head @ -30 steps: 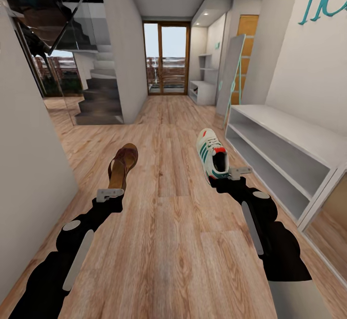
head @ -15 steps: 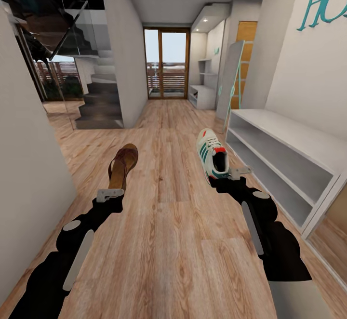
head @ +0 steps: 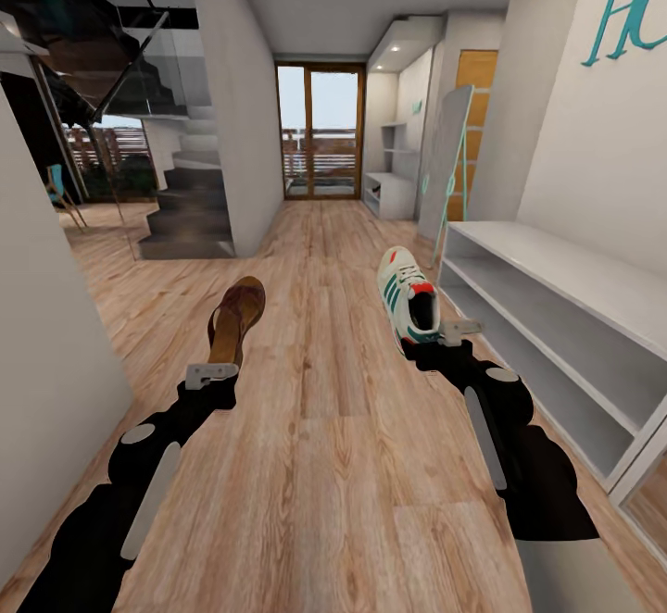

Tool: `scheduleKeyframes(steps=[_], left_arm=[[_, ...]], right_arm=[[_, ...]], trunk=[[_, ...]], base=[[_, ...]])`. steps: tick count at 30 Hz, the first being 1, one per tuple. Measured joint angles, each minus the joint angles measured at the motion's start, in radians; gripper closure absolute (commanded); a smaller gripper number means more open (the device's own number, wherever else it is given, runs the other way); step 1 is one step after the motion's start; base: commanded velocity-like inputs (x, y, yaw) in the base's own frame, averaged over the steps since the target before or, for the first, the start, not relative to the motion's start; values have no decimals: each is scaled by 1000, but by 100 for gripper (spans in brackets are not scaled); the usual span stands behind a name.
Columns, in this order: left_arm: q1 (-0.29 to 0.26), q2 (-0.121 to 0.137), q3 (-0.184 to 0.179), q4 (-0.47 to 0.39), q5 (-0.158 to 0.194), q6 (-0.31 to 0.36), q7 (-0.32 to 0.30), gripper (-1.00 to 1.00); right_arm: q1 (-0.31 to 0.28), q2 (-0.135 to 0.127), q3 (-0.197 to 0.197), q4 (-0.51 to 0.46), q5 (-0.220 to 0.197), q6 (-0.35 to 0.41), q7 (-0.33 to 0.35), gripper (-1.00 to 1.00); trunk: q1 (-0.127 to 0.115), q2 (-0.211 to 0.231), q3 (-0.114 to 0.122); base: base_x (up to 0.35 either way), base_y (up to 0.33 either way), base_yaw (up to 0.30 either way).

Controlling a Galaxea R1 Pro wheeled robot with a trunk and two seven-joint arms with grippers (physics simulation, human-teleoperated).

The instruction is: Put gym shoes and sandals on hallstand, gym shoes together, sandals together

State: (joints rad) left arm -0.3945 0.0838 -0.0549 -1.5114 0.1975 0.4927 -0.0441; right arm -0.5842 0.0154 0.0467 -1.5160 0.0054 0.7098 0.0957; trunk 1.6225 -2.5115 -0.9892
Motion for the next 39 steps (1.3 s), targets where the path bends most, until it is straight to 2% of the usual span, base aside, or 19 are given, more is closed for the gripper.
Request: scheduleKeyframes(steps=[27, 39], left_arm=[[1, 0, 0, 2, 0, 2, 0, 100], [1, -14, 0, 5, 0, 1, 0, 100]], right_arm=[[0, 1, 2, 0, -4, -2, 0, 100], [0, 1, 2, 0, -3, -2, 0, 100]], trunk=[[0, 0, 44], [0, 0, 64]], base=[[344, 0, 0], [344, 0, 0]])
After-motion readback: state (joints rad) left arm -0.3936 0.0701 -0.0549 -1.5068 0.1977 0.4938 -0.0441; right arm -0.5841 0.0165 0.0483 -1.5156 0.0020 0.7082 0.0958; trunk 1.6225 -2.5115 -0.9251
